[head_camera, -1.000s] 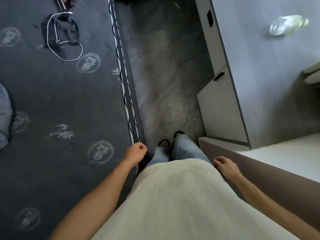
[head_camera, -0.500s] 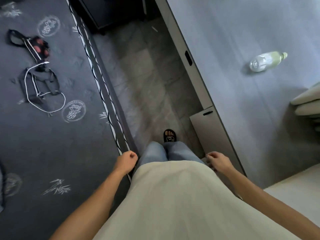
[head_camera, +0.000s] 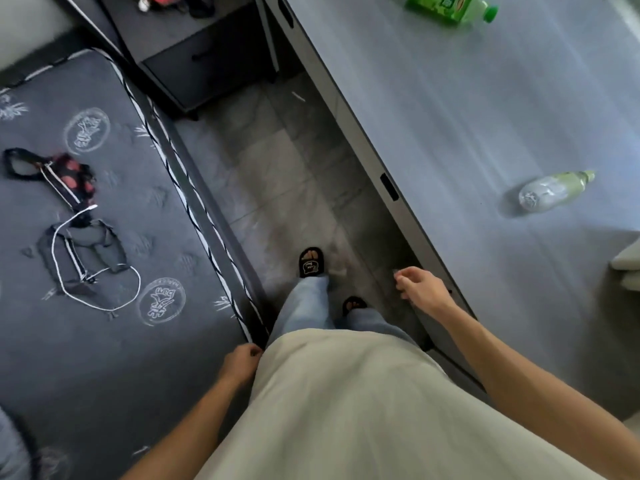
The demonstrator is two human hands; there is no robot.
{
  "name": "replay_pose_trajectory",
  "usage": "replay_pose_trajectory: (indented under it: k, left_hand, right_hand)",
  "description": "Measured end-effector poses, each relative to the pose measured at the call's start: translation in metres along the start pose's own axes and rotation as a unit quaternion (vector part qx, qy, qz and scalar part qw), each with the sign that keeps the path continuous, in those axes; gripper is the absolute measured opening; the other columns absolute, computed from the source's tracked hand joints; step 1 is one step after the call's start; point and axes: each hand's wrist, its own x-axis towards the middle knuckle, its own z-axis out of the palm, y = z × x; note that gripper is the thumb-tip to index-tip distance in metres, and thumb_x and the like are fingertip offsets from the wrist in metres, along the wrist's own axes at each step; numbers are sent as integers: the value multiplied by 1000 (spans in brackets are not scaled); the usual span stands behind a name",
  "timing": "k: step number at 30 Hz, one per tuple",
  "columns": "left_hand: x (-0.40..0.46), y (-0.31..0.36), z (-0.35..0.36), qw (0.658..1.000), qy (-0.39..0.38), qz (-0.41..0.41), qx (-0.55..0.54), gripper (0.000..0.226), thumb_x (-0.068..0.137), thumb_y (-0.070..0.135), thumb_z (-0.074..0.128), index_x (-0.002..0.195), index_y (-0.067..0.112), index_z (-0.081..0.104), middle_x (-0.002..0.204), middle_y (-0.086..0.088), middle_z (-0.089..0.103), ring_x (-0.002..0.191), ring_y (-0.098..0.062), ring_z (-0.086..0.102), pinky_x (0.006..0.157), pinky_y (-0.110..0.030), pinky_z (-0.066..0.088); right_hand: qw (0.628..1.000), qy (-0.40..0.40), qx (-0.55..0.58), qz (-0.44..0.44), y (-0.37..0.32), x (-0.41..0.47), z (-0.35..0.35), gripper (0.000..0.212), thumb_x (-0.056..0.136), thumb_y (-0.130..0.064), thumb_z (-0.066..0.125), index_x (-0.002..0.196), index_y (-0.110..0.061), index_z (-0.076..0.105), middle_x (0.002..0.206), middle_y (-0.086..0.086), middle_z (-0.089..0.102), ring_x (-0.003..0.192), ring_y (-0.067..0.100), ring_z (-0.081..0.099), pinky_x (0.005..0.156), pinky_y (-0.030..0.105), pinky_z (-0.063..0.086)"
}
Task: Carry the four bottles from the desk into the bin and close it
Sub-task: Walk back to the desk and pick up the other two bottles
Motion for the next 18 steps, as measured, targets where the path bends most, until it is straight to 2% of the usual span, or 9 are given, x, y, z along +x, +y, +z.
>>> replay_pose_trajectory:
  k: [4,8,12,15,18]
  left_hand:
    - [32,61,-72,998,11,47,34,21,95,17,55,84,18,73,102,-10,78,101,-31,71,87,-36,56]
    - [60,140,-136,995,24,92,32,16,92,25,55,83,26,68,100,-7,77,98,-34,71,92,-42,57]
    - [78,221,-177,986,24,154,64,19,90,29,52,78,29,67,97,0,76,97,-29,70,92,-39,56]
    - [95,275,-195,979,10,180,96,20,91,30,51,79,31,67,94,2,75,98,-25,69,81,-34,53]
    - [108,320,-206,971,6,200,131,20,92,30,51,82,31,68,92,2,76,99,-27,68,87,-36,55]
  right_hand:
    - [999,-3,-21,40,-7,5,6,24,98,-33,53,112,-25,71,105,-4,74,94,15,68,83,29,52]
    - [994,-10,-3,106,-1,-1,9,18,97,-36,52,104,-33,68,105,-8,71,89,11,62,79,28,45]
    - [985,-3,27,169,9,-11,10,22,99,-36,52,110,-29,69,111,-4,71,87,10,60,77,28,44]
    - [979,3,55,196,7,-8,10,26,101,-34,51,116,-23,69,117,0,70,94,15,60,82,28,45]
    - [973,22,95,210,-5,10,-5,27,101,-34,52,118,-22,69,119,0,70,96,15,60,83,28,44]
